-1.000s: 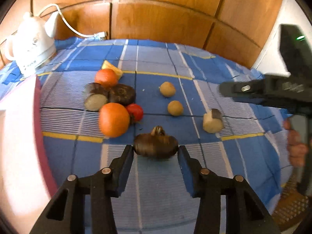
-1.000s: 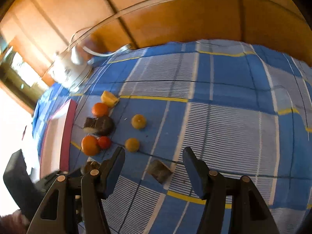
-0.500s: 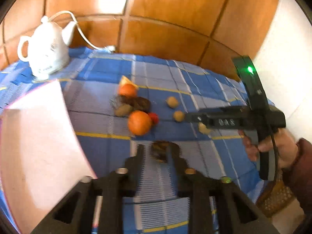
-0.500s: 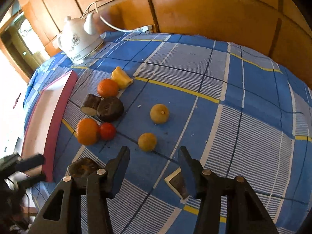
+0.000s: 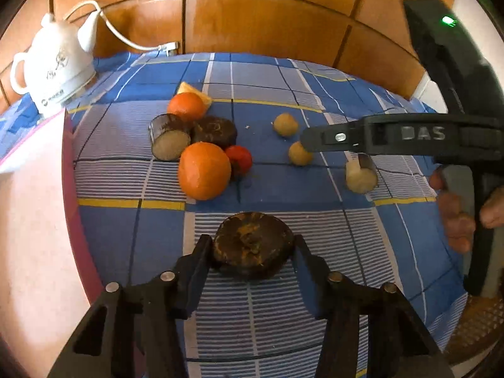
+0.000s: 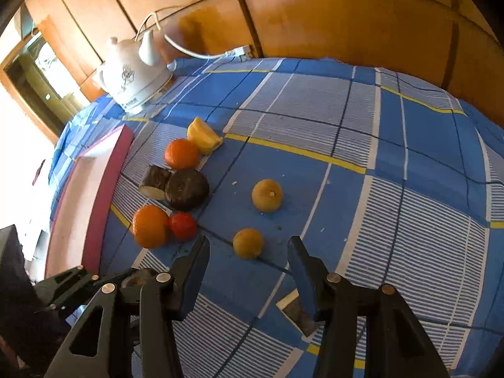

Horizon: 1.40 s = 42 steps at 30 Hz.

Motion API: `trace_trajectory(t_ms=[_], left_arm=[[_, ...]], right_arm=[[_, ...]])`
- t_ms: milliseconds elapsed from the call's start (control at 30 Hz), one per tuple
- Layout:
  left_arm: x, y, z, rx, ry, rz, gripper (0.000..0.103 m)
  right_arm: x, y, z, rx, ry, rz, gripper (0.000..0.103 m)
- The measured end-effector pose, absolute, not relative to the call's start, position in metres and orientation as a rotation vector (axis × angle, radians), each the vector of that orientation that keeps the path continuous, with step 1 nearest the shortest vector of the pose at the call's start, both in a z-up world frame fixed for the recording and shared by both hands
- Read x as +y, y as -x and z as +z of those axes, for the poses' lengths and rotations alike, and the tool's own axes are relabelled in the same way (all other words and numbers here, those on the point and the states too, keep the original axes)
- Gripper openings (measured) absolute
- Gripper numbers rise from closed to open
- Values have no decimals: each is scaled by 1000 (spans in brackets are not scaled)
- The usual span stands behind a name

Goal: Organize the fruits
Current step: 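Drop the dark fruit into the pink tray while the right tool grasps the yellow fruit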

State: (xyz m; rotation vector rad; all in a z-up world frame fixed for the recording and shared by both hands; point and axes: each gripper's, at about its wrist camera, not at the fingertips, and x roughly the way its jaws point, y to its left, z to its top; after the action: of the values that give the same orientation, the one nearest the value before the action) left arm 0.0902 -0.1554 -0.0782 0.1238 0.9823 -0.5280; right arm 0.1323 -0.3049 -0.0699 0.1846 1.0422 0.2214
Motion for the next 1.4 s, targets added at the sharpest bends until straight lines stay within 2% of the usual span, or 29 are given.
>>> trace_trajectory(t_ms=[200, 300, 433, 467, 700, 867, 933, 1000, 1167, 1267, 1400], left_arm=[[-137, -79, -54, 934, -48, -556, 51], [-119, -76, -30, 882, 1, -560, 51], [-81, -86, -5, 833, 44, -434, 51], [-68, -91, -2, 823, 45, -368, 51], [8, -129, -21, 834, -19, 56, 51], [35, -134, -37, 850, -4, 176, 52], [37, -131, -37, 849, 15, 176, 61], [38, -125, -30, 824, 33, 181, 69], [25, -102, 4, 728, 53, 118, 69], [14, -85, 26, 659, 40, 88, 75], [3, -66, 48, 601, 23, 50, 76]], right_arm=[[-294, -136, -83, 1060, -123, 230, 52], [-291, -138, -86, 1056, -119, 242, 44], [-284, -139, -90, 1055, -52, 233, 24], [-284, -139, -90, 1056, -52, 235, 24], [-282, -137, -90, 1055, -13, 232, 24], [-280, -136, -90, 1049, 7, 233, 24], [-281, -136, -91, 1047, 7, 234, 24], [-280, -135, -91, 1045, 11, 234, 24], [-279, -134, -90, 1040, 18, 231, 24], [-278, -133, -90, 1036, 20, 230, 24], [-275, -131, -88, 1027, 27, 237, 24]])
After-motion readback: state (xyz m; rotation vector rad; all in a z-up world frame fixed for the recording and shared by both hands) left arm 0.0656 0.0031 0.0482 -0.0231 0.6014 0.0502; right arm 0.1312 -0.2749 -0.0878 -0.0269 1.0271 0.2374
